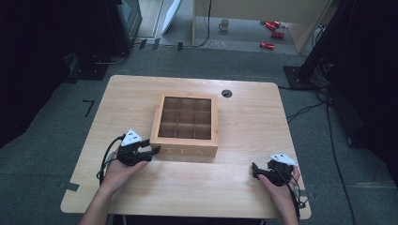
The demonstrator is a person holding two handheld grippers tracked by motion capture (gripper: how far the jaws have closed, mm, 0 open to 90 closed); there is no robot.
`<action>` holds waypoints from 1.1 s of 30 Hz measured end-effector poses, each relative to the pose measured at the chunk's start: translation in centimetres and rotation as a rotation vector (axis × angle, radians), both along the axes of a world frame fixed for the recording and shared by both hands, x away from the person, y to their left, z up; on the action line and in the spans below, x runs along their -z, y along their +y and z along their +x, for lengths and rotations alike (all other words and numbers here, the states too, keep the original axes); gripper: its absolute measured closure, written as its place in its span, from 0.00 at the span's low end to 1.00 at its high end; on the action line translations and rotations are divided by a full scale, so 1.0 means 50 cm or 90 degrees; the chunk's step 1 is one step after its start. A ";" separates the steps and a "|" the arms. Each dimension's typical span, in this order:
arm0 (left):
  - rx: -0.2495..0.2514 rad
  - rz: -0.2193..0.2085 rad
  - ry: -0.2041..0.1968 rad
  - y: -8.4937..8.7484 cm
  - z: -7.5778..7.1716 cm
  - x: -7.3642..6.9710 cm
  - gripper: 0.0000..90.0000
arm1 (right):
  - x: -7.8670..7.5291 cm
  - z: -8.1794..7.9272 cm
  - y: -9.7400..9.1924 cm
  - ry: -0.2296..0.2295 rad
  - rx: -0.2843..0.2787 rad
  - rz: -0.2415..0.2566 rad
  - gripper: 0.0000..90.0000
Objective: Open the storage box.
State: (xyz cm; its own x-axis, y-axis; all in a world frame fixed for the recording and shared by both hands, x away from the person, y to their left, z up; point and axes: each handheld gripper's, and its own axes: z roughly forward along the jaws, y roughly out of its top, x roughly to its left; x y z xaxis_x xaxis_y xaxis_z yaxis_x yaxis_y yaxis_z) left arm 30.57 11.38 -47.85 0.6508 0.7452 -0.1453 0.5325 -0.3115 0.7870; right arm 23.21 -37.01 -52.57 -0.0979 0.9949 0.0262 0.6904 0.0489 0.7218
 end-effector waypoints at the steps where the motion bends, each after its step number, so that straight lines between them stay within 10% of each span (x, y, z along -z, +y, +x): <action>1: -0.003 -0.007 0.002 0.002 -0.002 0.000 0.56 | 0.000 -0.001 0.001 -0.001 0.000 0.000 0.08; 33: -0.001 -0.027 0.008 0.015 -0.001 -0.010 0.66 | -0.100 0.039 0.190 -0.078 -0.139 0.046 0.19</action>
